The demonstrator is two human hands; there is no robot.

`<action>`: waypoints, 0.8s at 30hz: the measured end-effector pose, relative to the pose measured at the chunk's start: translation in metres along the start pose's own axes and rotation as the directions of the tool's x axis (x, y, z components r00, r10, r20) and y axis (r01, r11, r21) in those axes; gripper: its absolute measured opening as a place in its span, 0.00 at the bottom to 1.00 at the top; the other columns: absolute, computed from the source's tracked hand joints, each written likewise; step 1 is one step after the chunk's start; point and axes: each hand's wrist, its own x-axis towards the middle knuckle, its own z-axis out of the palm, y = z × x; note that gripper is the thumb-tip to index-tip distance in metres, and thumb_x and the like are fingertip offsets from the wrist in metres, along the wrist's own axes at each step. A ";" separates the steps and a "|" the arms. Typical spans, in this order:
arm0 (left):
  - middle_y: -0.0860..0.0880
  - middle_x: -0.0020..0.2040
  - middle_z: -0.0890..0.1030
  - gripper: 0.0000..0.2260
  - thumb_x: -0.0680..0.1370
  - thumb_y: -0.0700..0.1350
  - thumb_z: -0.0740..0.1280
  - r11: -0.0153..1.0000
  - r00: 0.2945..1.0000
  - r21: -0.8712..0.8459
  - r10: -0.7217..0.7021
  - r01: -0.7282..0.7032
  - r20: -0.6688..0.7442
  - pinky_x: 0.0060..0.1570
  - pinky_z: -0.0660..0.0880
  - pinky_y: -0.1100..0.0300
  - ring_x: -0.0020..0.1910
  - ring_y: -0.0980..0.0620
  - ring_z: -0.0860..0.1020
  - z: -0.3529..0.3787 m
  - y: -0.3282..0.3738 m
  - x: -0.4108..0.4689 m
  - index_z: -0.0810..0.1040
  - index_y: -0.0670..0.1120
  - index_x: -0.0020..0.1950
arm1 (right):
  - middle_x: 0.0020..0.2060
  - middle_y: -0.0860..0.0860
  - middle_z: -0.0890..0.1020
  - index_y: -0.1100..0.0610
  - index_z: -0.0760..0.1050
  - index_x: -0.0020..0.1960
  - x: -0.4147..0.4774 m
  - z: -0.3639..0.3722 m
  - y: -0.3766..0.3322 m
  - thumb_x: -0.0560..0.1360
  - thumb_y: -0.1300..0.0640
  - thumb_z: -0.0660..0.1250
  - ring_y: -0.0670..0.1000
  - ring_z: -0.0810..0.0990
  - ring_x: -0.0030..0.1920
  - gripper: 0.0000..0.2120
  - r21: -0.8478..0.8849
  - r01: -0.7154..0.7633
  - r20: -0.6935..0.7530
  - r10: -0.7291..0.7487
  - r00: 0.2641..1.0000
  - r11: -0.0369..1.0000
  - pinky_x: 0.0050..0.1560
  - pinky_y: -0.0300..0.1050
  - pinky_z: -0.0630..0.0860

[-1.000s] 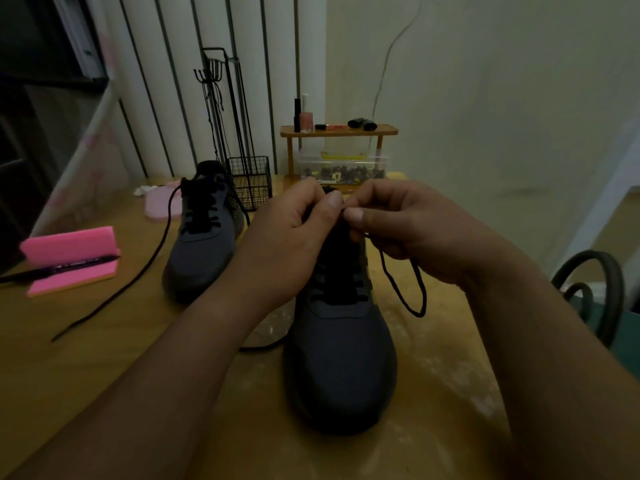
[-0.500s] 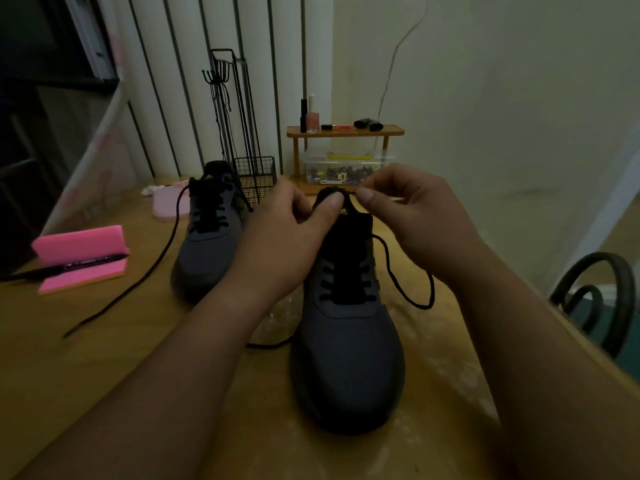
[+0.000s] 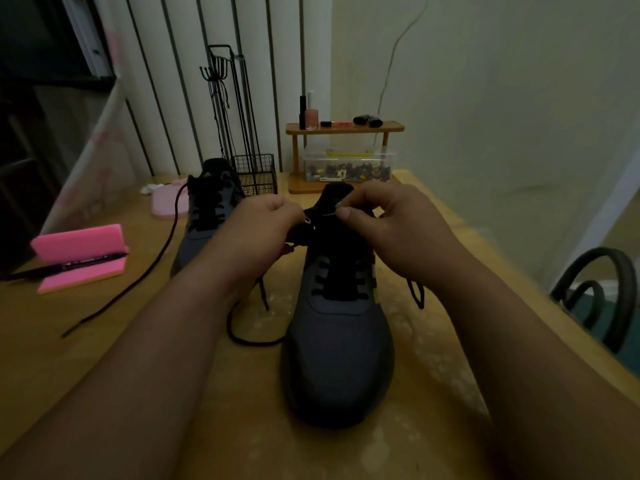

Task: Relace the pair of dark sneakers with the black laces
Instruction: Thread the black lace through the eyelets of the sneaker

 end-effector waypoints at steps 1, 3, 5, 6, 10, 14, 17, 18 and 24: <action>0.48 0.48 0.85 0.09 0.83 0.44 0.64 1.000 1.000 -0.016 -0.001 0.001 0.016 0.47 0.77 0.58 0.48 0.54 0.84 -0.001 -0.001 0.000 0.82 0.42 0.48 | 0.42 0.37 0.81 0.42 0.80 0.47 0.000 0.000 0.000 0.81 0.52 0.71 0.32 0.77 0.46 0.06 0.006 0.002 -0.003 -0.002 1.000 1.000 0.41 0.23 0.69; 0.50 0.46 0.85 0.09 0.84 0.44 0.64 0.999 0.999 -0.038 0.005 -0.003 0.048 0.49 0.77 0.56 0.46 0.56 0.84 -0.003 -0.002 0.002 0.81 0.41 0.50 | 0.42 0.37 0.81 0.42 0.80 0.47 -0.001 0.001 -0.002 0.80 0.53 0.71 0.31 0.77 0.46 0.06 0.013 0.012 -0.008 -0.012 1.000 1.000 0.41 0.23 0.69; 0.51 0.44 0.86 0.09 0.84 0.44 0.64 0.999 0.998 -0.047 0.018 -0.015 0.068 0.48 0.76 0.57 0.47 0.56 0.84 -0.005 -0.003 0.002 0.81 0.41 0.50 | 0.42 0.37 0.81 0.43 0.81 0.47 -0.001 0.002 -0.003 0.80 0.52 0.72 0.32 0.77 0.46 0.05 0.004 0.025 -0.014 -0.025 1.000 1.000 0.41 0.24 0.70; 0.51 0.45 0.86 0.09 0.84 0.44 0.64 0.999 0.997 -0.042 0.026 -0.023 0.073 0.47 0.76 0.58 0.47 0.56 0.84 -0.006 -0.004 0.002 0.81 0.42 0.50 | 0.42 0.36 0.81 0.43 0.81 0.48 -0.001 0.003 -0.004 0.80 0.52 0.72 0.32 0.77 0.47 0.04 -0.003 0.029 -0.016 -0.029 0.999 1.000 0.41 0.25 0.71; 0.51 0.44 0.85 0.08 0.84 0.43 0.65 0.998 0.995 -0.024 0.055 -0.053 0.086 0.48 0.76 0.60 0.45 0.59 0.84 -0.008 -0.005 0.002 0.80 0.44 0.47 | 0.42 0.36 0.80 0.42 0.80 0.48 -0.001 0.004 -0.004 0.80 0.51 0.71 0.33 0.77 0.48 0.05 -0.029 0.023 -0.009 -0.023 1.000 0.999 0.40 0.25 0.72; 0.52 0.43 0.85 0.09 0.84 0.43 0.65 0.997 0.994 -0.033 0.069 -0.066 0.081 0.50 0.76 0.59 0.44 0.59 0.83 -0.007 -0.006 0.002 0.80 0.46 0.45 | 0.42 0.37 0.81 0.42 0.80 0.47 -0.001 0.004 -0.003 0.80 0.51 0.71 0.34 0.78 0.48 0.05 -0.016 0.018 -0.009 -0.018 1.000 1.000 0.41 0.27 0.73; 0.52 0.43 0.85 0.09 0.84 0.44 0.65 0.996 0.995 -0.050 0.071 -0.067 0.073 0.46 0.75 0.61 0.44 0.60 0.84 -0.005 -0.005 0.000 0.80 0.45 0.46 | 0.43 0.39 0.83 0.46 0.84 0.49 -0.002 0.007 -0.004 0.80 0.51 0.72 0.38 0.80 0.47 0.02 -0.021 0.029 -0.033 -0.030 0.999 0.999 0.46 0.39 0.80; 0.51 0.44 0.86 0.09 0.84 0.44 0.65 0.996 0.995 -0.049 0.074 -0.070 0.069 0.45 0.75 0.62 0.44 0.60 0.84 -0.004 -0.005 0.000 0.81 0.44 0.47 | 0.43 0.40 0.83 0.46 0.84 0.50 -0.001 0.009 -0.004 0.80 0.50 0.72 0.40 0.81 0.46 0.03 -0.035 0.030 -0.038 -0.031 0.999 0.999 0.48 0.45 0.81; 0.46 0.48 0.85 0.09 0.84 0.44 0.66 0.994 0.993 -0.009 0.106 -0.106 0.042 0.37 0.75 0.72 0.45 0.58 0.83 -0.002 -0.005 0.001 0.81 0.40 0.51 | 0.45 0.42 0.84 0.45 0.85 0.51 0.000 0.017 -0.003 0.79 0.48 0.71 0.45 0.81 0.48 0.05 -0.122 0.025 -0.071 -0.034 0.997 0.992 0.50 0.56 0.81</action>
